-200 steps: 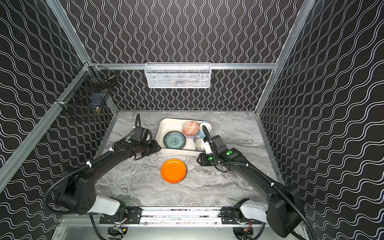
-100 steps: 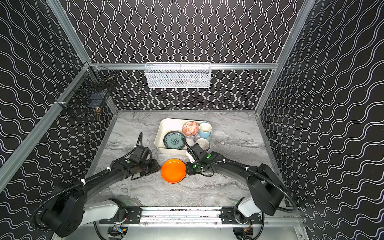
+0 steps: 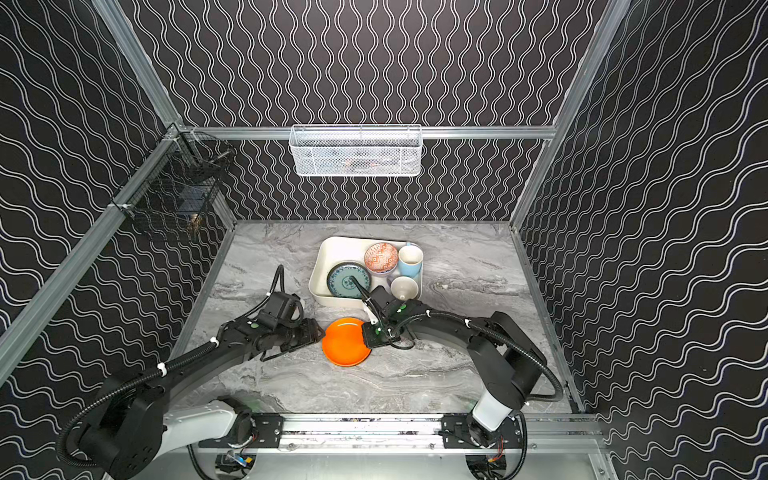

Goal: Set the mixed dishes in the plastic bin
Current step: 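Tilt the orange plate up with the right gripper while the left grips its edge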

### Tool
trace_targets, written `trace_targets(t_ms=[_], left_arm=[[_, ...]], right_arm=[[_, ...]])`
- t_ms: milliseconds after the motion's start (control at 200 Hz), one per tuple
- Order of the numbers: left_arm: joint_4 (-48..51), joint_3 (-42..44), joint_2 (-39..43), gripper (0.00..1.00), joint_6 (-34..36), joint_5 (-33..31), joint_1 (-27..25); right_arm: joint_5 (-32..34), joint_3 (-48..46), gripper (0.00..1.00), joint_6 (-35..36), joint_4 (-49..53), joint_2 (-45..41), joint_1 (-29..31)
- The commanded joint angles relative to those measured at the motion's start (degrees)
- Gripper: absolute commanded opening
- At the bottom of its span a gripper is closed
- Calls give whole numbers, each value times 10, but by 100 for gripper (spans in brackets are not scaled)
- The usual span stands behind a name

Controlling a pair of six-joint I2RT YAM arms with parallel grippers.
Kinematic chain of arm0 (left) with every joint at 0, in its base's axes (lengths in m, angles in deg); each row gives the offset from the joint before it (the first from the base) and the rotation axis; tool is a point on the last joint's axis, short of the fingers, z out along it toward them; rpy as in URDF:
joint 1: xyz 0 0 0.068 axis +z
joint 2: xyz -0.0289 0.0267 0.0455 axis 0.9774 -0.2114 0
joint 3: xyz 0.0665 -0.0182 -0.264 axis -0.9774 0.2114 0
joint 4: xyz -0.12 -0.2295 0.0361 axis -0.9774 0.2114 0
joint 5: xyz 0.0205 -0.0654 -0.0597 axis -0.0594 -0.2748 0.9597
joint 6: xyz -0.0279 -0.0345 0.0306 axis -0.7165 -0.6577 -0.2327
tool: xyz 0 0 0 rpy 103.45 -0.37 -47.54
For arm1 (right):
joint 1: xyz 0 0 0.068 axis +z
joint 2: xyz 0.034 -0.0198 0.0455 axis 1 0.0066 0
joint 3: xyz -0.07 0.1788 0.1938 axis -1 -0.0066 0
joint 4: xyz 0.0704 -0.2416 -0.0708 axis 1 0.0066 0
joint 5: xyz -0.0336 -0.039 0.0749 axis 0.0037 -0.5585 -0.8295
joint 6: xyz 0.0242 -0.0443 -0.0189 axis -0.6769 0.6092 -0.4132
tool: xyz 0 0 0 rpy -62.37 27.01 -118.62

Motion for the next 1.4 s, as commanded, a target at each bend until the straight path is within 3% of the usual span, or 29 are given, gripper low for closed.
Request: trace_targets(t_ms=[0,520,986,1111,1316,1391], left_arm=[[-10,2,-3,58,11,5,0],[-13,5,-1,57,14,12,0],[-52,35,-22,50,-1,40,0],[-59,41,-27,41,-5,40,-1],[-40,30,-30,1,2,30,-1],[-25,23,-22,0,6,19,-1]], right_arm=[[13,4,25,-4,3,10,1],[0,35,25,1,1,46,1],[-50,29,26,4,-27,48,6],[-53,26,26,4,-31,44,9],[-45,16,32,2,-29,24,10],[-41,13,38,2,-26,12,10]])
